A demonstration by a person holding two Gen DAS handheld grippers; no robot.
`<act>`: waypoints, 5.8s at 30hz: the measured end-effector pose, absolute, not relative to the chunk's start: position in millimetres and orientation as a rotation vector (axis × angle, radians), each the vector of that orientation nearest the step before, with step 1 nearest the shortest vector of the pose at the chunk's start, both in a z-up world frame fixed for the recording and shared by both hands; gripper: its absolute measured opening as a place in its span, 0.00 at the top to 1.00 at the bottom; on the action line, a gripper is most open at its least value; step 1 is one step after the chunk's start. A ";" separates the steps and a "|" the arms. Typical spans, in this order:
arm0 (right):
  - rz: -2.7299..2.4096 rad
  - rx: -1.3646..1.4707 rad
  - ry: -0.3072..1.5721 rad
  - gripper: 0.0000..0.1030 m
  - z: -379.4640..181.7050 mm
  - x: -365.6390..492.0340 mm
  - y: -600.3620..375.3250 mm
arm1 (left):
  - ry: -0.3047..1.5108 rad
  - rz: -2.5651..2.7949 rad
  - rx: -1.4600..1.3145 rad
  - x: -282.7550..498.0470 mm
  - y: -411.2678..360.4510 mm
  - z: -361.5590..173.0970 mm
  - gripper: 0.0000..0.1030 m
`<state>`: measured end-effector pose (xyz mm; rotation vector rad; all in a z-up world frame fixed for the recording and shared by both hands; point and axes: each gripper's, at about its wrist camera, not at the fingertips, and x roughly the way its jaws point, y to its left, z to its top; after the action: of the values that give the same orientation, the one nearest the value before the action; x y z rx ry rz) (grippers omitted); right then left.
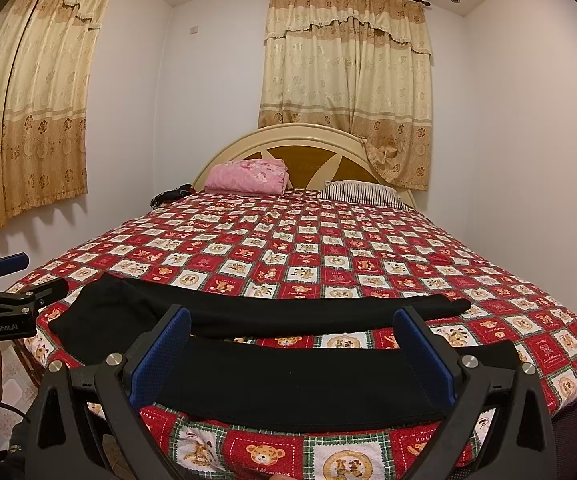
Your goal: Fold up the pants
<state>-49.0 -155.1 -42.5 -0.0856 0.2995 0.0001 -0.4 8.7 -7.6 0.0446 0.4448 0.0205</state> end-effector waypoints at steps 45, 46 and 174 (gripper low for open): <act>0.030 -0.135 0.508 0.01 -118.8 7.6 -159.3 | 0.627 0.214 0.032 136.3 183.1 -80.8 0.00; 0.030 -0.131 0.522 0.01 -120.7 12.2 -162.3 | 0.639 0.226 0.028 146.6 190.5 -83.5 0.00; -0.282 0.164 0.498 0.95 -135.5 -18.4 -483.8 | 0.578 -0.215 0.021 75.7 237.7 -157.7 0.57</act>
<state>-18.4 -483.8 -135.5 0.1642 0.4976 -0.2823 75.7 237.7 -157.7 0.0207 0.5778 -0.2151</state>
